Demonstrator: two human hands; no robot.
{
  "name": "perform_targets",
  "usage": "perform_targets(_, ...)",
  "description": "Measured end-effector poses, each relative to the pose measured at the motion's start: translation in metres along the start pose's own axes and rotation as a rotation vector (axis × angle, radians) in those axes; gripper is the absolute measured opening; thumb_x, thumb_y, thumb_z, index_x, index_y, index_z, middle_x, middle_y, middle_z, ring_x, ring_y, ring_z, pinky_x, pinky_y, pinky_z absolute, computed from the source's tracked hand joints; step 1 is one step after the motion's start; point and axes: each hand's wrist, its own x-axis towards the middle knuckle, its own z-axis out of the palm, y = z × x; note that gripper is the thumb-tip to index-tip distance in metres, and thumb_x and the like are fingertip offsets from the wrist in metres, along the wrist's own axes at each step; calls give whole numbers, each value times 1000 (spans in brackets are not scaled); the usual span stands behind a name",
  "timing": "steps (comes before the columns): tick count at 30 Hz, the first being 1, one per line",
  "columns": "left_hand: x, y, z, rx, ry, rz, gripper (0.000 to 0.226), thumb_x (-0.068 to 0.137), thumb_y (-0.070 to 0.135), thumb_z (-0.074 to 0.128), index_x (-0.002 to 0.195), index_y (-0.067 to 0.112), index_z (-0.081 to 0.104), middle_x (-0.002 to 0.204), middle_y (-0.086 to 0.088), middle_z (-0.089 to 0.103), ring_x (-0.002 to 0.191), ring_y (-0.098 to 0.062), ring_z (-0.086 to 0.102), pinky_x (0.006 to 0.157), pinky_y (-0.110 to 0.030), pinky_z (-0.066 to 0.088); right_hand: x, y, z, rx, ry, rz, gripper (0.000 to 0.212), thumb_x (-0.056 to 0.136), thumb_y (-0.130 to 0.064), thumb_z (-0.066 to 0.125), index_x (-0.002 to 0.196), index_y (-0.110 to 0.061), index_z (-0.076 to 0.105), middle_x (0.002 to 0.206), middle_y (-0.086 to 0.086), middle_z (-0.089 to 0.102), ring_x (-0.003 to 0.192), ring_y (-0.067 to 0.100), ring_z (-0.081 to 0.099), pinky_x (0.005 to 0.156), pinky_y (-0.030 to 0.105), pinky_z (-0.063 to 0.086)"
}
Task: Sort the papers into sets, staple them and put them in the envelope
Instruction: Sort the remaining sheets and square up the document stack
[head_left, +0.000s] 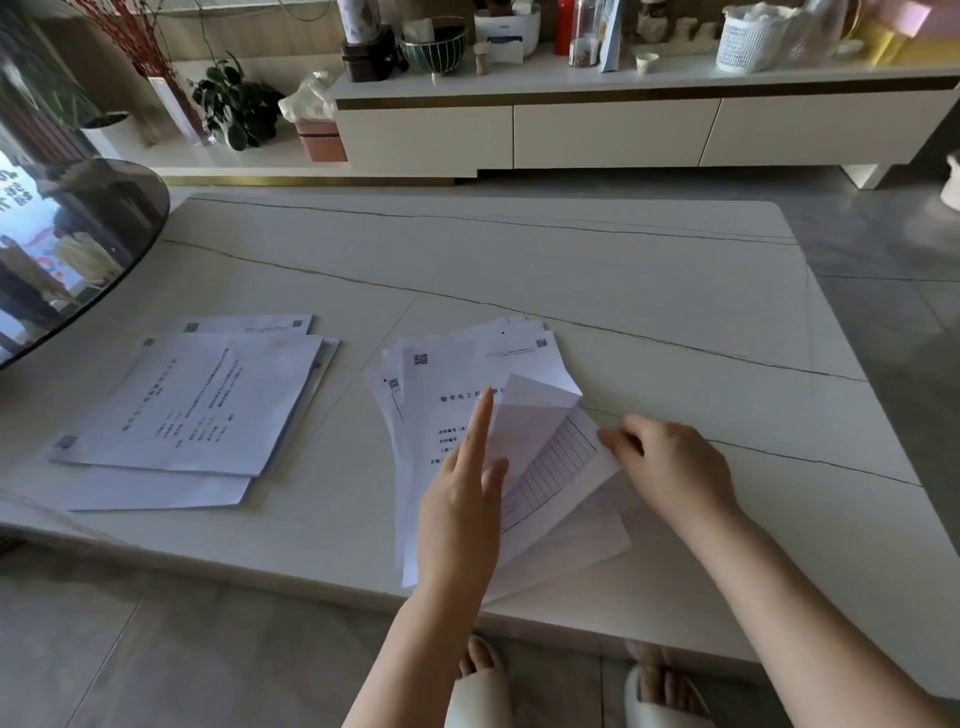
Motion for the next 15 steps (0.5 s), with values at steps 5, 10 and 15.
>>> perform_targets(5,2,-6,5,30,14,138,40,91,41,46,114,18,69,109,5,66,85,-16,67,60,-23,50,2,-18,-8,1227,-310,319,27,100,-18,46,104,4,61,88,17,69,71,19,71,57,32,58)
perform_targets(10,1,-2,6,105,-22,145,39,88,34,53,122,15,62,115,1,63,81,-18,66,55,-30,53,1,-24,-9,1453,-395,298,22,100,-16,45,92,-5,63,84,10,70,73,16,72,57,26,57)
perform_targets(15,4,-2,1,9,134,0,57,92,-4,52,144,15,39,107,8,49,83,-9,50,65,-24,44,0,-2,-5,692,-196,204,17,90,-9,58,76,-16,64,82,9,69,67,15,66,51,24,49)
